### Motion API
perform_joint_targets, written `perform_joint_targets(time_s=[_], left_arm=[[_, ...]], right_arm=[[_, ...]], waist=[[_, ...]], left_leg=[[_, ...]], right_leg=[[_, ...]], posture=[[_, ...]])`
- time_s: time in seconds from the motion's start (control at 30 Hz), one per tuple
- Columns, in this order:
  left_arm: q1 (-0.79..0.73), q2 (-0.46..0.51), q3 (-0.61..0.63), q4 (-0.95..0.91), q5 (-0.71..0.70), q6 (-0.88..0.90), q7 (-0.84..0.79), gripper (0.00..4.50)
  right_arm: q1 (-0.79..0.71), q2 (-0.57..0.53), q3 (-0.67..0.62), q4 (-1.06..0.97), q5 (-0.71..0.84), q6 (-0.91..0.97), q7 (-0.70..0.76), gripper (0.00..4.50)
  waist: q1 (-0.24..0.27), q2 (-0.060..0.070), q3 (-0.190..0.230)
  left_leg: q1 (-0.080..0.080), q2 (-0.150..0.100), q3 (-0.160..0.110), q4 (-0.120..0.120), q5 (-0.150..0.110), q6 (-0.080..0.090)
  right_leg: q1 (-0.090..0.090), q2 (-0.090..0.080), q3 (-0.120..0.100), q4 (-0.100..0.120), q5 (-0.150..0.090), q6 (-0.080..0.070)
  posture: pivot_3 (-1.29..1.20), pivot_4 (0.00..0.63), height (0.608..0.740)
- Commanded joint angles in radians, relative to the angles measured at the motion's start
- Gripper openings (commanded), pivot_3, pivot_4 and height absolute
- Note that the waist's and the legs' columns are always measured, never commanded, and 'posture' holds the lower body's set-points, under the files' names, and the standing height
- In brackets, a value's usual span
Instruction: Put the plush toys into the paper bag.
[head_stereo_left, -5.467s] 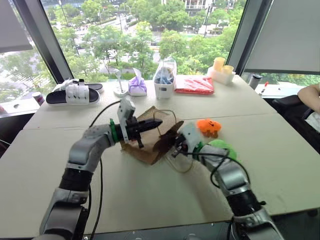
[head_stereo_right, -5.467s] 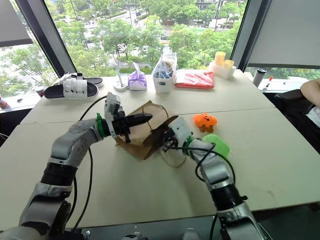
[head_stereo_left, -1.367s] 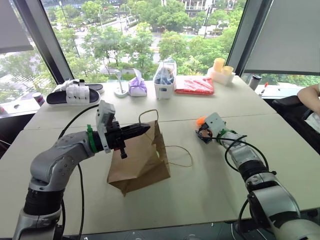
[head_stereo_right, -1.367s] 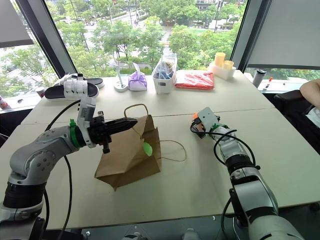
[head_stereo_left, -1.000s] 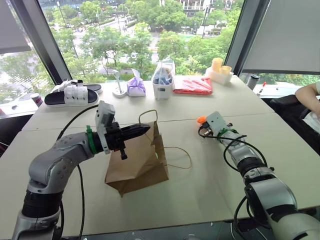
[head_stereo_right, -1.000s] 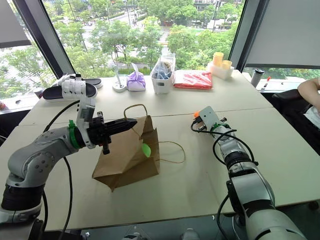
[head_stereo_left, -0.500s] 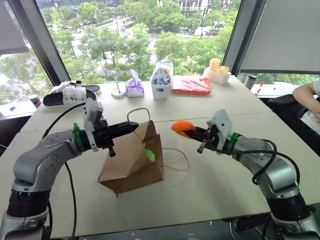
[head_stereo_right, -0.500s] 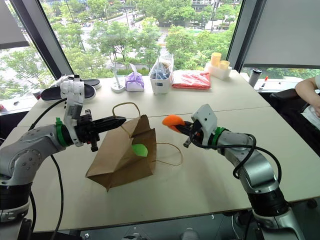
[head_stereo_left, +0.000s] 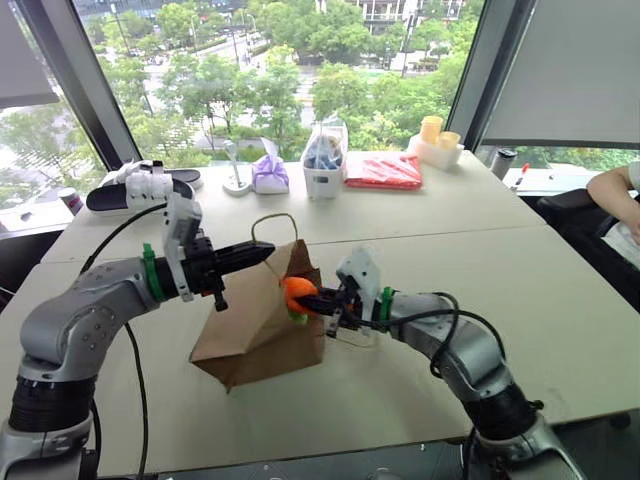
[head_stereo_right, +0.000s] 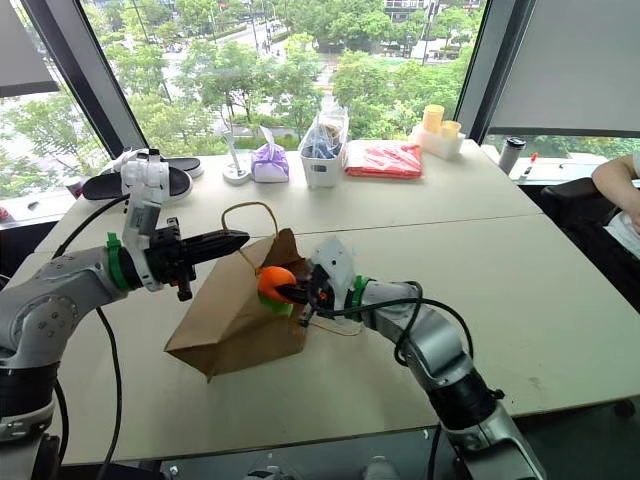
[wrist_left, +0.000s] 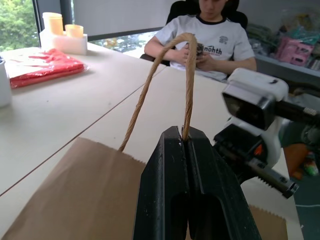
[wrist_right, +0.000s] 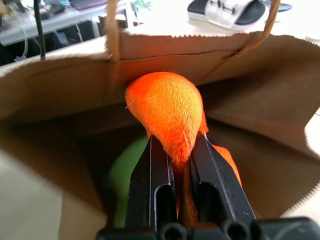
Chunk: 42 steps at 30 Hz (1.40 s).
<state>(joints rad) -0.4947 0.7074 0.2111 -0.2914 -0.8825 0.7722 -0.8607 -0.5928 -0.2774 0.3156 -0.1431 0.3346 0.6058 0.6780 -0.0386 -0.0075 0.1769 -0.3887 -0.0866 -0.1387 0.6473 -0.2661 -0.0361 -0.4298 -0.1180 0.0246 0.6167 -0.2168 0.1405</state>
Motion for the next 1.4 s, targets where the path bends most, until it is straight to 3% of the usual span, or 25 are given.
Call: perform_joint_targets(time_s=[0.03, 0.33, 0.43, 0.63, 0.67, 0.9, 1.13, 1.27, 1.4], left_arm=[[0.002, 0.006, 0.029, -0.066, -0.052, 0.021, 0.015, 0.0], [0.02, 0.003, 0.02, -0.104, -0.081, 0.042, 0.038, 0.0], [0.033, 0.011, 0.026, -0.106, -0.085, 0.041, 0.036, 0.0], [0.073, 0.026, 0.036, -0.118, -0.083, 0.038, 0.029, 0.0], [0.08, 0.029, 0.036, -0.12, -0.08, 0.037, 0.027, 0.0], [0.128, 0.049, 0.012, -0.134, -0.043, 0.01, 0.007, 0.0], [0.149, 0.03, -0.028, -0.118, 0.015, -0.039, -0.018, 0.0], [0.155, 0.017, -0.036, -0.11, 0.028, -0.055, -0.027, 0.0], [0.159, 0.004, -0.044, -0.105, 0.039, -0.068, -0.032, 0.0]], right_arm=[[-0.061, 0.065, 0.026, 0.114, -0.034, -0.093, 0.028, 0.05], [-0.131, 0.176, 0.049, 0.33, -0.086, -0.212, 0.089, 0.05], [-0.139, 0.2, 0.054, 0.372, -0.116, -0.252, 0.089, 1.24], [-0.099, 0.221, 0.093, 0.336, -0.148, -0.267, 0.109, 4.31], [-0.091, 0.218, 0.104, 0.331, -0.16, -0.269, 0.11, 4.45], [-0.084, 0.139, 0.073, 0.237, -0.16, -0.218, 0.154, 4.45], [0.001, -0.163, -0.054, -0.076, -0.028, 0.011, 0.282, 4.45], [0.069, -0.243, -0.105, -0.112, -0.059, 0.023, 0.232, 4.45], [0.1, -0.231, -0.072, 0.004, -0.151, -0.049, 0.144, 4.45]], waist=[[-0.003, 0.0, 0.0], [-0.004, 0.0, 0.0], [-0.005, 0.0, 0.0], [-0.005, 0.0, 0.0], [-0.005, 0.0, 0.0], [-0.004, 0.0, 0.0], [0.021, 0.0, 0.0], [0.019, 0.0, 0.0], [0.023, 0.0, 0.0]], left_leg=[[0.0, 0.0, 0.0, 0.0, 0.0, 0.0], [0.0, 0.0, 0.0, -0.001, 0.003, -0.005], [0.0, 0.0, 0.0, -0.001, 0.003, -0.005], [0.0, 0.0, 0.0, -0.002, 0.003, -0.006], [0.0, 0.0, 0.0, -0.002, 0.003, -0.006], [0.0, 0.0, 0.0, -0.002, 0.003, -0.005], [-0.002, -0.001, 0.0, -0.001, 0.001, -0.001], [-0.001, 0.001, 0.003, -0.002, 0.001, -0.001], [-0.001, 0.001, 0.005, -0.001, 0.001, -0.001]], right_leg=[[0.0, 0.0, 0.0, 0.0, 0.0, 0.0], [-0.001, 0.0, 0.0, 0.001, 0.0, 0.0], [-0.002, 0.0, 0.0, 0.001, 0.0, 0.0], [-0.003, 0.0, 0.0, 0.002, 0.0, 0.0], [-0.003, 0.0, 0.0, 0.002, 0.0, 0.0], [-0.003, 0.0, 0.0, 0.002, 0.0, 0.0], [-0.002, 0.0, 0.0, 0.0, 0.0, 0.0], [-0.002, 0.001, 0.0, 0.0, 0.0, 0.0], [-0.001, 0.0, 0.0, 0.0, 0.0, 0.0]], posture=[[0.0, 0.15, 0.74], [0.0, 0.15, 0.74], [0.0, 0.15, 0.74], [0.0, 0.15, 0.74], [0.0, 0.15, 0.74], [0.0, 0.15, 0.74], [0.0, 0.15, 0.74], [0.0, 0.15, 0.74], [0.0, 0.15, 0.74]])
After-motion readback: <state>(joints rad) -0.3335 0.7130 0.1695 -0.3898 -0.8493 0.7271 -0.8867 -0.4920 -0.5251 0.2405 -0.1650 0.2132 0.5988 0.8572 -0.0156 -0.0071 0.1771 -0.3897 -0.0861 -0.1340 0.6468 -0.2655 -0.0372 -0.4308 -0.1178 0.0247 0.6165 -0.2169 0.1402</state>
